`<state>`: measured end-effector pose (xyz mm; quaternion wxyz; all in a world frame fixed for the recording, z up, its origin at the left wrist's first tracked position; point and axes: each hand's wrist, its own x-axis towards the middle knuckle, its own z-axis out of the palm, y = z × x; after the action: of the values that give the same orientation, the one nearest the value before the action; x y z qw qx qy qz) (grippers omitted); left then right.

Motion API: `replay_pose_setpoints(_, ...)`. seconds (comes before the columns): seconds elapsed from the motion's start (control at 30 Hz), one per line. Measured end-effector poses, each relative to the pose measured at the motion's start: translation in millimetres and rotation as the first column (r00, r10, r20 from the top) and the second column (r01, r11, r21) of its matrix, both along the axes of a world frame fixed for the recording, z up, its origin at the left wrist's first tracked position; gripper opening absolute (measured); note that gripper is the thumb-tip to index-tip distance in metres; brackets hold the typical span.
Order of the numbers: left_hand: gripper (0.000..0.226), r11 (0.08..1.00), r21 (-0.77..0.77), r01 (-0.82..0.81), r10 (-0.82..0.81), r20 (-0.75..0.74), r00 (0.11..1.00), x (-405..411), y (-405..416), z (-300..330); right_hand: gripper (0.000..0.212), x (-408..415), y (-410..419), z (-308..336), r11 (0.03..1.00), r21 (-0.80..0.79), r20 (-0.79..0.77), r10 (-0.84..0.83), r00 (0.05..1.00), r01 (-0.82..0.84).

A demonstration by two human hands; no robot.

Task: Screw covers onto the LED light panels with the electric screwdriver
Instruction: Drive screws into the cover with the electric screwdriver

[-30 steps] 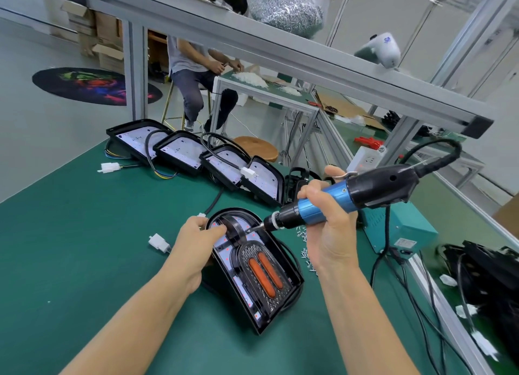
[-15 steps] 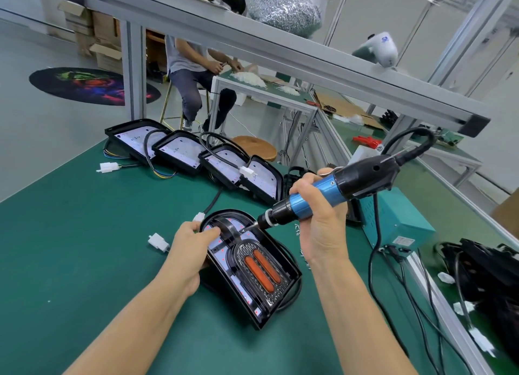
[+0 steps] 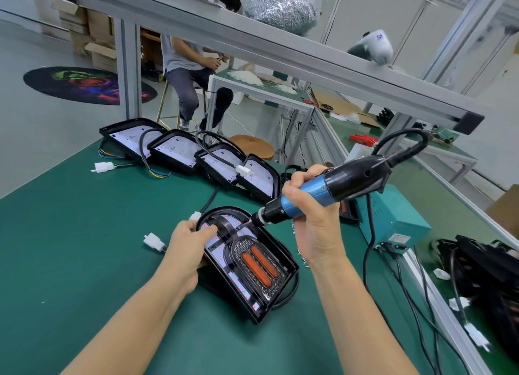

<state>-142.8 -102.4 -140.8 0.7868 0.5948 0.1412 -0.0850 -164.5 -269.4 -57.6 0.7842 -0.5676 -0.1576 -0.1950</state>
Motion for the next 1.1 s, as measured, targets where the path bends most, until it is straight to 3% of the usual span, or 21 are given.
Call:
replay_pose_setpoints(0.23,0.027,1.000,-0.017,0.002,-0.003,-0.031,1.000,-1.6,6.0,-3.5,0.042,-4.8,-3.4,-4.7,0.958,0.239,-0.059,-0.151,0.987,0.161)
replay_pose_setpoints(0.33,0.021,0.985,0.168,-0.033,0.035,-0.010,0.999,-2.2,8.3,-7.1,0.042,-9.8,-11.0,-2.9,0.908,0.340,-0.069,-0.236,0.969,0.245)
replay_pose_setpoints(0.47,0.020,0.761,0.647,-0.046,-0.019,0.093,0.996,-7.4,14.2,-4.7,0.034,-21.4,-24.8,-0.7,0.848,0.409,-0.081,-0.335,0.939,0.338)
replay_pose_setpoints(0.6,0.027,0.592,0.804,-0.056,-0.094,0.139,0.986,-11.2,15.7,-2.2,0.032,-36.4,-35.5,2.6,0.797,0.487,-0.077,-0.368,0.927,0.357)
replay_pose_setpoints(0.83,0.041,0.495,0.863,-0.102,-0.130,0.189,0.973,-12.7,18.2,1.9,0.031,-67.0,-48.4,3.3,0.778,0.476,-0.068,-0.433,0.899,0.410)
replay_pose_setpoints(0.93,0.040,0.506,0.823,-0.258,-0.132,0.369,0.920,-11.9,12.7,22.3,0.032,-75.6,-52.7,3.3,0.759,0.453,-0.080,-0.488,0.869,0.468)
replay_pose_setpoints(1.03,0.027,0.584,0.772,-0.249,-0.302,0.492,0.816,-7.6,-12.5,48.5,0.033,-80.9,-55.0,4.7,0.731,0.424,-0.086,-0.556,0.827,0.535)
replay_pose_setpoints(1.1,0.019,0.570,0.814,-0.116,-0.479,0.443,0.758,-2.1,-40.0,62.4,0.033,-83.4,-57.8,5.5,0.708,0.417,-0.092,-0.590,0.802,0.570)
